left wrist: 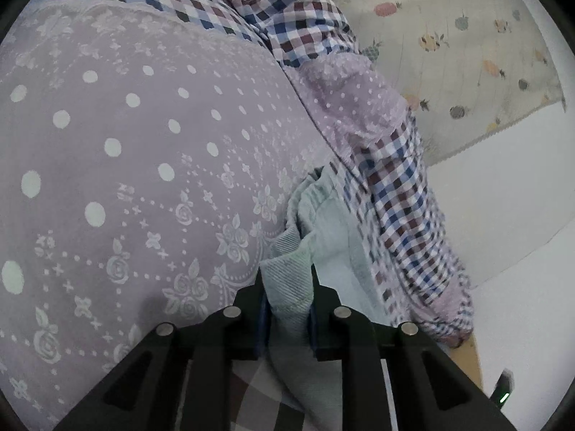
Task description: Fold clothes
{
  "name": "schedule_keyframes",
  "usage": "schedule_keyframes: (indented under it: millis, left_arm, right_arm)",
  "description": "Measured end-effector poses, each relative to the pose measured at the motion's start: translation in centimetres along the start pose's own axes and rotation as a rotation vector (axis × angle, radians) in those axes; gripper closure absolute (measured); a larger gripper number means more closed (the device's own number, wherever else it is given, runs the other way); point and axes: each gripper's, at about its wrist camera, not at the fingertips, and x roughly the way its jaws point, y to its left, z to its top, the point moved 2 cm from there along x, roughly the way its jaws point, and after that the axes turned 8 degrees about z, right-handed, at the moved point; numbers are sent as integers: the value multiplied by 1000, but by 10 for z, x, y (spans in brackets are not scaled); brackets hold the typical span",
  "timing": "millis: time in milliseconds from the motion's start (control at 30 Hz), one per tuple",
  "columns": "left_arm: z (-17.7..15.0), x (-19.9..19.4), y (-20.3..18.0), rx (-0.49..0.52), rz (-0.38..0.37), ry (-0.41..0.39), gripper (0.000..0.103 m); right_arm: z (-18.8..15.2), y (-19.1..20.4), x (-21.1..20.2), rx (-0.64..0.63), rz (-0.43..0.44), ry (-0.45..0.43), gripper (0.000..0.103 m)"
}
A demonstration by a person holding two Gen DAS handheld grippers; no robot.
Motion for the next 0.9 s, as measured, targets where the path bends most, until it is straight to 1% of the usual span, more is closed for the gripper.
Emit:
schedule_keyframes:
  millis: [67, 167, 267, 367, 400, 433, 467, 500, 533, 567, 667, 767, 800, 833, 867, 900]
  left_arm:
    - [1, -3, 1, -6, -2, -19, 88]
    - [1, -4, 1, 1, 15, -31, 89]
    - [1, -3, 0, 8, 29, -35, 89]
    - [2, -3, 1, 6, 35, -34, 89]
    - [2, -3, 2, 4, 35, -34, 89]
    - [3, -3, 2, 2, 35, -34, 90]
    - [3, -3, 2, 2, 37, -35, 90]
    - [4, -4, 2, 1, 38, -34, 90]
    - [4, -4, 3, 0, 38, -34, 90]
    - [5, -5, 3, -2, 38, -33, 90]
    - [7, -8, 0, 15, 50, -42, 91]
    - [8, -11, -6, 52, 80, -64, 91]
    - [8, -9, -6, 55, 90, -61, 91]
    - [8, -6, -6, 60, 105, -57, 91]
    - [8, -3, -6, 64, 123, -50, 91]
    - [9, 0, -7, 69, 138, -43, 91]
  right_arm:
    - [-36, -27, -1, 41, -8, 39, 29]
    - [-82, -50, 4, 62, -1, 86, 29]
    - [-109, -55, 24, 38, -19, 133, 29]
    - [-122, -62, 55, 15, -12, 177, 30]
    - [-123, -62, 62, 12, 10, 183, 31]
    - [-125, -62, 69, 8, 32, 188, 36]
    - [-124, -61, 70, -7, 45, 176, 59]
    - [-120, -63, 67, -14, 11, 159, 83]
    - [-116, -64, 64, -21, -24, 142, 99]
    - [-113, -67, 61, -18, -28, 135, 101]
    - [-102, -73, 55, -59, -132, 121, 101]
    - [-90, -90, 59, -4, -199, 102, 100]
    - [-89, -97, 71, 44, -220, 117, 99]
    - [-91, -100, 83, 79, -220, 153, 98]
    - [-88, -98, 92, 68, -245, 173, 94]
    - [-85, -95, 100, 57, -269, 193, 93]
